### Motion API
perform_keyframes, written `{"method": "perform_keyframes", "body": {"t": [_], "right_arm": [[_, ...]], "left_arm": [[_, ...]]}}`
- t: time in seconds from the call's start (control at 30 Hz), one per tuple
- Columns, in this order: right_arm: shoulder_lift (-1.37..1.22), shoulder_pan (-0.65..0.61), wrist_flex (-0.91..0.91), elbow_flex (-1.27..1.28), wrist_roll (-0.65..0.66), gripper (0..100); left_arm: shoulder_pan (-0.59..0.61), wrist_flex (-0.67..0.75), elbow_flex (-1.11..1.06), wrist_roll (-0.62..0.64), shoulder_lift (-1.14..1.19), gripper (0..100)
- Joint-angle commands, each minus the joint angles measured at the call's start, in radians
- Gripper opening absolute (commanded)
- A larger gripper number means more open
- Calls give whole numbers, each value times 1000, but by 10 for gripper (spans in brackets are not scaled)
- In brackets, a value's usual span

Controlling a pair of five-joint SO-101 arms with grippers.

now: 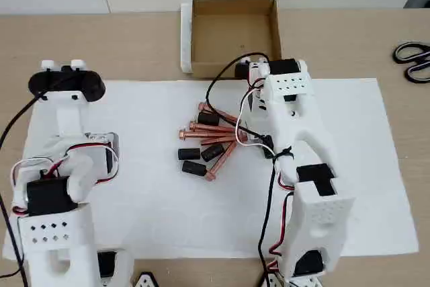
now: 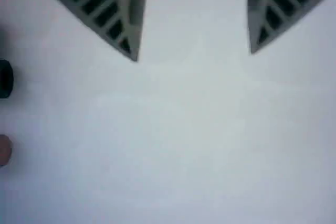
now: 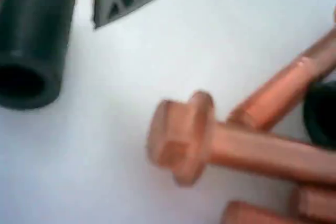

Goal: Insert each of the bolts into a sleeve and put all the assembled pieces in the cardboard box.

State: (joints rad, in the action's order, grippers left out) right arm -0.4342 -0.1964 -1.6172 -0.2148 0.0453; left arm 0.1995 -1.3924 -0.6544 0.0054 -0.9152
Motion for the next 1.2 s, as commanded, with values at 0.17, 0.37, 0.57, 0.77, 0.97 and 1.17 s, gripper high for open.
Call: {"method": "perform_keyframes", "body": {"t": [0.17,0.37,0.57,0.77,0.97,1.17], "right_arm": [[2,-35,44,25,2,151],[2,-28,111,95,2,151],[2,-27,150,135,-8,145],[-8,-4,186,153,-5,52],[-90,27,188,149,-3,5],[-102,44,194,149,-3,4]], "left_arm": [[-6,-5,4,-6,-6,131],[-6,-5,4,-6,-6,131],[-8,-5,4,-6,-6,131],[-8,-5,4,-6,-5,131],[-8,-5,2,-6,-5,131],[-8,-5,2,-6,-2,131]]}}
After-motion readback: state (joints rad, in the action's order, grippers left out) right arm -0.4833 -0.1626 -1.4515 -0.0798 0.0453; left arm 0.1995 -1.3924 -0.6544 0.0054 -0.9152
